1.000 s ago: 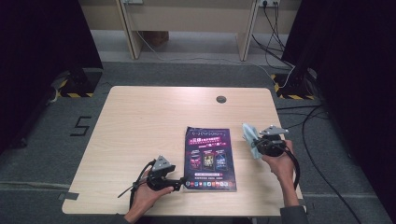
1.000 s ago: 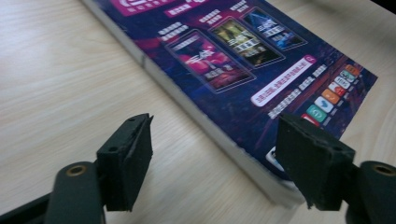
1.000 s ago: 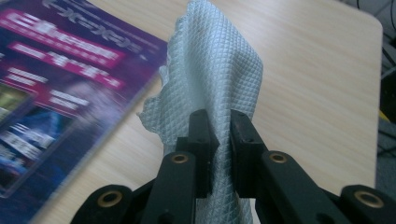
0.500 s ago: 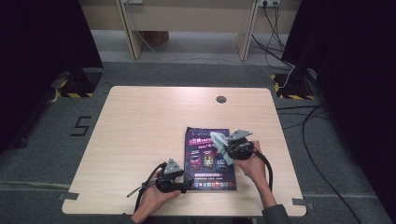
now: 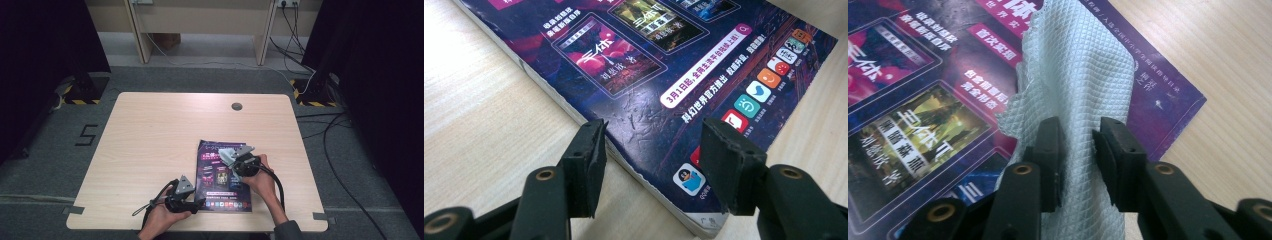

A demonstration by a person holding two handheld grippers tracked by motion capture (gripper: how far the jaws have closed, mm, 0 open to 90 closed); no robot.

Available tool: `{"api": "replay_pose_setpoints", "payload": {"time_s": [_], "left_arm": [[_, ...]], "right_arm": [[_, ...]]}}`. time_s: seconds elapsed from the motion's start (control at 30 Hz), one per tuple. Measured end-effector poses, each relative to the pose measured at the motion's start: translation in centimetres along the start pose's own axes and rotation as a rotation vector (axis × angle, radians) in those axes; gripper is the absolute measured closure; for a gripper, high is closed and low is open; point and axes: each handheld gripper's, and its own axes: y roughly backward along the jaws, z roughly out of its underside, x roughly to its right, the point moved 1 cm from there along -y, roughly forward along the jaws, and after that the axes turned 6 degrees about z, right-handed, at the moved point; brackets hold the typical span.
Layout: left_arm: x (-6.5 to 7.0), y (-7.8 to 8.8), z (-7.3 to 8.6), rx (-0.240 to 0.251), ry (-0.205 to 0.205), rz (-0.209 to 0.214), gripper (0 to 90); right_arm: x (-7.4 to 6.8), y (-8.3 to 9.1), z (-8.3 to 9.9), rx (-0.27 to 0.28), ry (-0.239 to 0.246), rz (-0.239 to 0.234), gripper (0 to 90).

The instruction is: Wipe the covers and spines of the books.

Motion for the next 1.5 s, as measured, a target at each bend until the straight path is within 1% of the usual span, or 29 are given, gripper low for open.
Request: {"api": "replay_pose_setpoints", "payload": {"time_s": [0.07,0.17,0.2,0.27,0.3,0.37,0.4,0.47,0.5,0.57,0.63,0.7,0.77,0.83,0.87,0.9,1.0,1.03,1.07,1.1,1.13,1.17,1.23,1.3,1.33,1.37,1.4,1.43,1.5], "left_arm": [[0.0,0.0,0.1,0.009,0.009,0.002,43.8],[-0.1,0.0,0.2,0.020,0.015,0.008,43.7],[-0.1,0.0,0.2,0.019,0.016,0.009,43.6],[-0.2,0.0,0.3,0.025,0.024,0.012,43.5],[-0.2,0.0,0.3,0.023,0.019,0.010,43.5],[-0.1,0.0,0.3,0.024,0.013,0.008,43.5],[-0.1,0.0,0.3,0.022,0.011,0.007,43.4],[-0.1,0.0,0.3,0.026,0.014,0.007,43.5],[-0.1,0.0,0.3,0.025,0.011,0.007,43.4],[-0.1,-0.1,0.3,0.023,0.013,0.008,43.4],[-0.2,0.0,0.3,0.025,0.017,0.010,43.4],[-0.1,0.0,0.4,0.026,0.012,0.007,43.4],[-0.1,0.0,0.3,0.023,0.009,0.007,43.4],[-0.1,0.0,0.4,0.025,0.013,0.009,43.4],[-0.1,-0.1,0.3,0.026,0.010,0.009,43.4],[-0.1,-0.1,0.3,0.025,0.008,0.008,43.4],[-0.1,0.0,0.4,0.027,0.005,0.006,43.5],[-0.1,0.0,0.4,0.026,0.005,0.007,43.5],[-0.1,0.0,0.3,0.025,0.004,0.008,43.5],[-0.1,-0.1,0.3,0.024,0.005,0.009,43.5],[-0.1,-0.1,0.3,0.022,0.004,0.009,43.5],[-0.2,-0.1,0.4,0.025,0.005,0.011,43.5],[-0.1,0.0,0.3,0.022,0.003,0.010,43.5],[-0.1,0.0,0.3,0.019,0.000,0.008,43.5],[-0.1,0.0,0.3,0.022,0.003,0.009,43.5],[-0.2,0.0,0.4,0.024,0.004,0.011,43.5],[-0.2,0.0,0.4,0.024,0.003,0.011,43.5],[-0.1,-0.1,0.4,0.024,0.002,0.011,43.5],[-0.2,-0.1,0.3,0.023,0.002,0.012,43.5]], "right_arm": [[0.1,0.1,0.0,-0.005,-0.025,-0.004,63.1],[0.3,0.6,-0.2,0.010,-0.048,0.003,60.7],[0.4,0.8,-0.3,0.019,-0.044,0.001,61.5],[0.4,1.1,-0.4,0.025,-0.022,0.001,67.2],[0.3,1.2,-0.4,0.028,-0.008,-0.008,71.5],[-0.1,1.1,-0.5,0.015,0.035,-0.023,76.2],[-0.2,0.8,-0.4,0.003,0.060,-0.019,78.0],[-0.4,0.0,-0.3,-0.029,0.086,0.002,78.5],[-0.3,-0.2,-0.4,-0.028,0.074,0.011,78.8],[0.1,-0.6,-0.6,-0.037,0.090,0.046,79.0],[0.7,-1.0,-0.7,-0.042,0.079,0.076,78.9],[1.7,-1.5,-0.8,-0.043,0.044,0.087,78.8],[2.7,-2.1,-0.9,-0.046,0.006,0.112,78.9],[3.5,-2.6,-1.2,-0.052,-0.017,0.116,78.8],[3.5,-2.6,-1.2,-0.052,-0.017,0.116,78.8],[4.0,-3.1,-1.5,-0.059,-0.023,0.126,78.9],[4.4,-3.5,-1.8,-0.063,-0.028,0.132,79.0],[4.5,-3.7,-2.2,-0.074,-0.041,0.133,79.3],[4.5,-3.7,-2.2,-0.074,-0.041,0.133,79.3],[4.2,-3.8,-2.5,-0.084,-0.031,0.143,79.6],[4.2,-3.8,-2.5,-0.084,-0.031,0.143,79.6],[3.9,-3.8,-2.7,-0.085,-0.018,0.144,79.6],[3.2,-3.9,-3.2,-0.080,-0.004,0.129,79.6],[2.5,-4.1,-3.8,-0.071,0.002,0.104,79.5],[1.9,-4.3,-4.2,-0.047,0.002,0.085,79.4],[0.9,-4.4,-4.7,-0.028,0.018,0.065,79.3],[0.9,-4.4,-4.7,-0.028,0.018,0.065,79.3],[0.6,-4.4,-4.9,-0.024,0.020,0.053,79.0],[-0.3,-4.4,-5.3,-0.001,0.016,0.016,78.7]]}}
